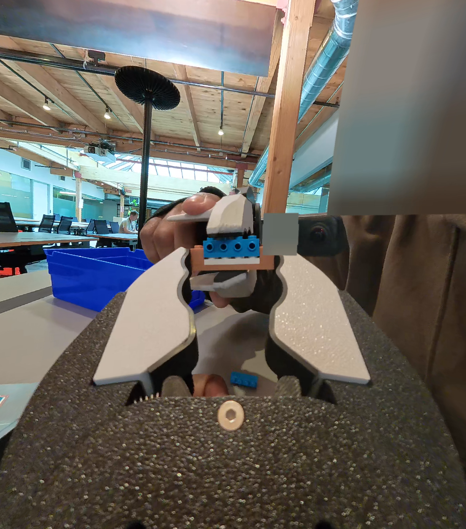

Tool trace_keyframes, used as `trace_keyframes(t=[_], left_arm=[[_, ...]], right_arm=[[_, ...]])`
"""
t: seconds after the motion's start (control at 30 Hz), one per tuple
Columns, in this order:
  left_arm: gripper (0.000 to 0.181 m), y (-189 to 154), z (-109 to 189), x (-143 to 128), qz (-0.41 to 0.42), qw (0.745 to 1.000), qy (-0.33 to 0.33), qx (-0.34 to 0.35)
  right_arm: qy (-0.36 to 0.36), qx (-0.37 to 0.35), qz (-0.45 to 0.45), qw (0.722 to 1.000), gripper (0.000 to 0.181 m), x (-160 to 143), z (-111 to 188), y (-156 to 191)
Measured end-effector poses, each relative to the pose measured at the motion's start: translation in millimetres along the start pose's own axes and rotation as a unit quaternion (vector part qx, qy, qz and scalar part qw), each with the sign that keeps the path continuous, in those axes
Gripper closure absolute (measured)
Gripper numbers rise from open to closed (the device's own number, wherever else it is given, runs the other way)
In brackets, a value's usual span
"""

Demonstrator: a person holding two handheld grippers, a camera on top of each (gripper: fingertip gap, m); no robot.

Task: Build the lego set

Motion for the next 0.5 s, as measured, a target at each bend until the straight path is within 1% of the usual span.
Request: trace_keyframes(t=[0.33, 0.5], left_arm=[[0.126, 0.9, 0.5, -1.0, 0.004, 1.000, 0.002, 0.003], [0.126, 1.6, 0.7, -4.4, 0.006, 1.000, 0.015, 0.006]], right_arm=[[0.003, 0.003, 0.005, 1.000, 0.162, -1.2, 0.5, 0.1], [0.004, 0.014, -0.004, 1.000, 0.161, -2.0, 2.4, 2.7]])
Point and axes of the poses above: each gripper's, where its closed fingertips meet, z back along the fingers, x out of its top, y = z × x across the jaws, the point moved 3 cm from there along z, back along the fingers, and after that the axes turned 14 degrees about -y, right-handed, at the moved point
